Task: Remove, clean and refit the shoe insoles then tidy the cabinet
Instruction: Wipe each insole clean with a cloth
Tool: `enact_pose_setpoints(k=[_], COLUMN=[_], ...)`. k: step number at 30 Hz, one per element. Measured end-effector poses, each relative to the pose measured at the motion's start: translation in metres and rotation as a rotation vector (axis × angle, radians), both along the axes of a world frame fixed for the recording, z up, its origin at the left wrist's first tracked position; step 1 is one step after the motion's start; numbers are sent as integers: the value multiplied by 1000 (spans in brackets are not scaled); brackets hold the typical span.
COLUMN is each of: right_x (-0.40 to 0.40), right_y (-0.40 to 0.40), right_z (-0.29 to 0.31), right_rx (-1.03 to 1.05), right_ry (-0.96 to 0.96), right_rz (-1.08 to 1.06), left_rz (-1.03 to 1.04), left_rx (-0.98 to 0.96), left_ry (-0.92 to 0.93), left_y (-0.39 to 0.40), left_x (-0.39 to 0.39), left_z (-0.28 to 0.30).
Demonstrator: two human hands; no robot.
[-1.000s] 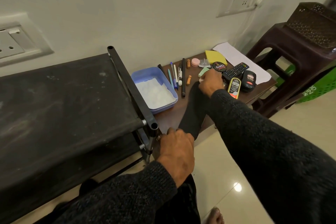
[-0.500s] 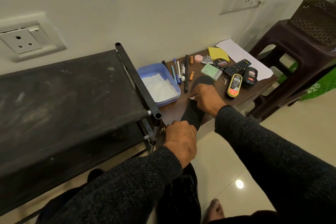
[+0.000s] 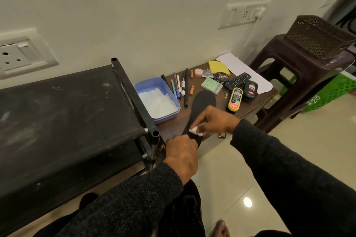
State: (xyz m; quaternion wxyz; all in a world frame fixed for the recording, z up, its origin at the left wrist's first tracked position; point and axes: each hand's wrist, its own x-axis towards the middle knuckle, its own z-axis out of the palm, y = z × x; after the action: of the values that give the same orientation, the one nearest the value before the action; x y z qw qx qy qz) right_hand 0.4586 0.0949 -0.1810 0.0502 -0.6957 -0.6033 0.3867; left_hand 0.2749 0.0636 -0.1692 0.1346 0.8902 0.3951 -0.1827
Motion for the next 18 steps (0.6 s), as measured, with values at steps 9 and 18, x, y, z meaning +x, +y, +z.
enact_pose_setpoints(k=[9,18], right_x=[63,63], right_y=[56,84], right_z=[-32,-40], right_rx=[434,437], right_ry=[-358,-520], right_rz=[-443,-125], left_rz=[-20,65], left_rx=[17,77], left_ry=[-6,-165], left_y=[6,12], left_x=[-3,3], left_z=[-3,-10])
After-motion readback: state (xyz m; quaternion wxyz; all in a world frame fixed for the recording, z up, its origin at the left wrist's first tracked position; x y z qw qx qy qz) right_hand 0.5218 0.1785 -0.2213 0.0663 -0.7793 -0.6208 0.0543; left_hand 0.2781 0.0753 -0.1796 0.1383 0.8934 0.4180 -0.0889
